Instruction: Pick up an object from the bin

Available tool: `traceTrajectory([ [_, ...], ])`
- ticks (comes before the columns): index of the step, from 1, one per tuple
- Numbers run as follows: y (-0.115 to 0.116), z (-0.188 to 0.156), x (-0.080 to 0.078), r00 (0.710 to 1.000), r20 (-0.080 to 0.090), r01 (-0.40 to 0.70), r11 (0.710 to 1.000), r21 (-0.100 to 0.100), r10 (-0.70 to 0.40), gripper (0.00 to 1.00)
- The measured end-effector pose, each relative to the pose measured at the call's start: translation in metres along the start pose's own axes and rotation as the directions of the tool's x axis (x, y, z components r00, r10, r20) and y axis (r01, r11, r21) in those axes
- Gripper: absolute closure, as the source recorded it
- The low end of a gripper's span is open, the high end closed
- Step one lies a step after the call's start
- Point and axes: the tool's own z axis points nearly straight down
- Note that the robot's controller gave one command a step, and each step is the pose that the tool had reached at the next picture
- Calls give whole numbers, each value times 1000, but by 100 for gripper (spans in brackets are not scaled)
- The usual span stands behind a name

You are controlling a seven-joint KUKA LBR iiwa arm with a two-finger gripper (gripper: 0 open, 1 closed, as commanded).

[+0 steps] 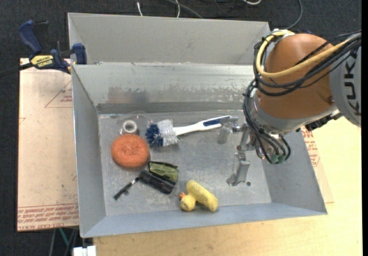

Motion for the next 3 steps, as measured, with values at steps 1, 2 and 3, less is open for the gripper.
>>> traceTrajectory([
  [1,0,-4,-1,1000,7,-1,1000,0,1,0],
  [2,61,156,8,999,7,-35,999,-2,35,0],
  [3,53,83,9,989,16,147,989,2,-148,0],
])
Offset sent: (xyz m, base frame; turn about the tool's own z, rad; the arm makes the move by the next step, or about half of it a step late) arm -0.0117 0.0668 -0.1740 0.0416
